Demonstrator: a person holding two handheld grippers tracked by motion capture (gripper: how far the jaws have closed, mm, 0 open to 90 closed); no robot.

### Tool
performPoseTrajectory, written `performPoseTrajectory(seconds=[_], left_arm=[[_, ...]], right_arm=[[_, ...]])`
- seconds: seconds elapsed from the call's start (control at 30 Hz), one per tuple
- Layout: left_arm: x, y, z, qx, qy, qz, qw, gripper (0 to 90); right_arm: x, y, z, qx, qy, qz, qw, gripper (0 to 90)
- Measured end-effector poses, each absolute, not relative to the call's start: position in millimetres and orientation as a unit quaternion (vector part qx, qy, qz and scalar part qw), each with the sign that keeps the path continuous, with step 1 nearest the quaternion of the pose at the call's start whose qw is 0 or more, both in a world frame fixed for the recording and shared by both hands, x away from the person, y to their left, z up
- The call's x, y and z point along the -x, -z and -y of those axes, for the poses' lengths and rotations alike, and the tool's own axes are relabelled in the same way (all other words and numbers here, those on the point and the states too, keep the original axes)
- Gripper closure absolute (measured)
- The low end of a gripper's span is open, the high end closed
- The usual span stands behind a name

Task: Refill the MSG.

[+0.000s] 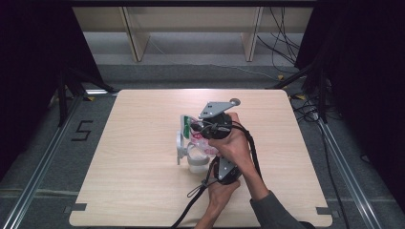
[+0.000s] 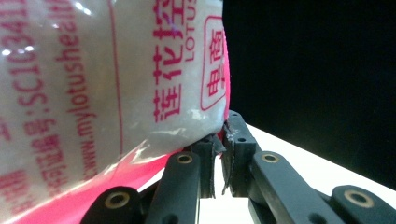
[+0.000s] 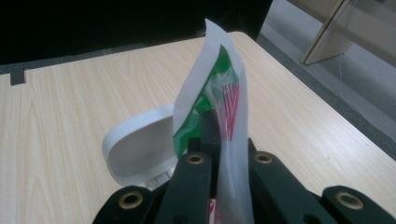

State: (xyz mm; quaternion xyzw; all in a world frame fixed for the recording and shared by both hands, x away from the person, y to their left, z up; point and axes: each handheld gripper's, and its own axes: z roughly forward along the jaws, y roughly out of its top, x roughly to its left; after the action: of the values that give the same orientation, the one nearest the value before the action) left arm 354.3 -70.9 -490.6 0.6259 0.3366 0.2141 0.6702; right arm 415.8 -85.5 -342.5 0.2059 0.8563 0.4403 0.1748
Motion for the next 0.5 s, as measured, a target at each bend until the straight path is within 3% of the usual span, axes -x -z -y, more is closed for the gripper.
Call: performPoseTrajectory(seconds=[0.5], left_arm=[[-353.9, 490.8, 70.9, -0.626, -0.214, -0.336, 0.670, 83.7]], right_arm=[[-415.8, 342.8, 84.9, -0.205, -0.438, -0.858, 0.172, 90.0]])
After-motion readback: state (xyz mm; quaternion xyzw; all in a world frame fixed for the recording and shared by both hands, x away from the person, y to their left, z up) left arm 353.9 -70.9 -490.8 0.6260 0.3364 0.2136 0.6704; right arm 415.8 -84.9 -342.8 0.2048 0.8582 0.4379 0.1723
